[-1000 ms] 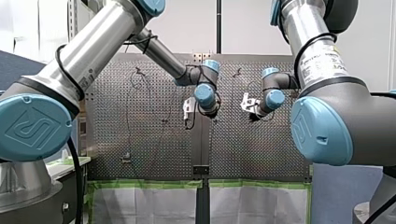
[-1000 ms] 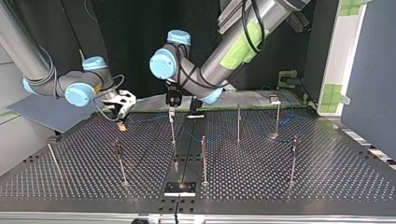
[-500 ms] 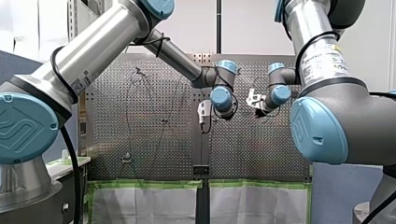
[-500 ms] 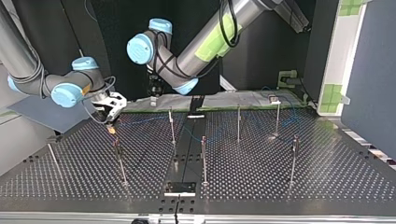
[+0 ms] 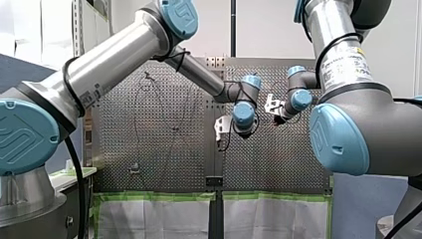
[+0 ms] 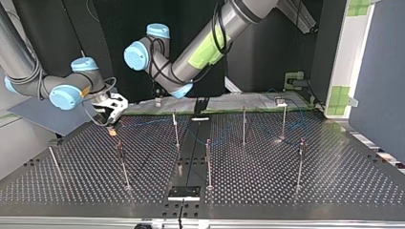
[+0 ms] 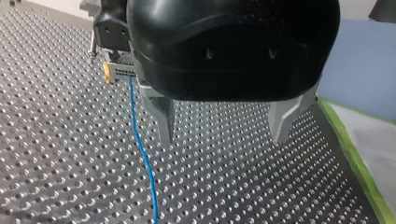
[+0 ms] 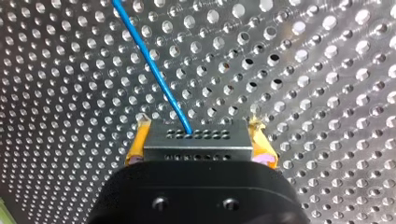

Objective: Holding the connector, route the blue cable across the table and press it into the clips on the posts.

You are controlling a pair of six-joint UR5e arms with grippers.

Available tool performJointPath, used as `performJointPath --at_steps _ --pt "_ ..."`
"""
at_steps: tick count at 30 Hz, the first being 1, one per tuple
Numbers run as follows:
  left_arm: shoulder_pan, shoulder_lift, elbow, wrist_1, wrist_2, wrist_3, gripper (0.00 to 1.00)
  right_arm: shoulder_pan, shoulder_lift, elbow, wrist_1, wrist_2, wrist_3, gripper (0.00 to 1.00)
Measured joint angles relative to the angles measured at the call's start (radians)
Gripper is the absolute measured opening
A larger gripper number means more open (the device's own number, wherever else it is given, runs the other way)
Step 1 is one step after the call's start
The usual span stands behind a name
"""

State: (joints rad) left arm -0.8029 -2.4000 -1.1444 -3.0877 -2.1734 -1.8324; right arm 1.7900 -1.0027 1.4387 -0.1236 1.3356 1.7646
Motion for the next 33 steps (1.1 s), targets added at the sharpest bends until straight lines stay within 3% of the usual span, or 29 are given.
performJointPath --at_steps 10,23,33 --pt "0.016 -0.076 0.086 0.011 -0.007 -0.013 1.00 0.007 0.001 0.000 -0.001 -0.032 0.001 0.00" --pt "0.028 -0.085 0.204 0.045 -0.053 -0.020 1.00 0.010 0.003 0.001 -0.002 -0.033 0.004 0.00" --pt "0.037 -0.143 0.297 0.013 -0.030 -0.035 1.00 0.008 0.003 0.000 -0.002 -0.033 0.006 0.00"
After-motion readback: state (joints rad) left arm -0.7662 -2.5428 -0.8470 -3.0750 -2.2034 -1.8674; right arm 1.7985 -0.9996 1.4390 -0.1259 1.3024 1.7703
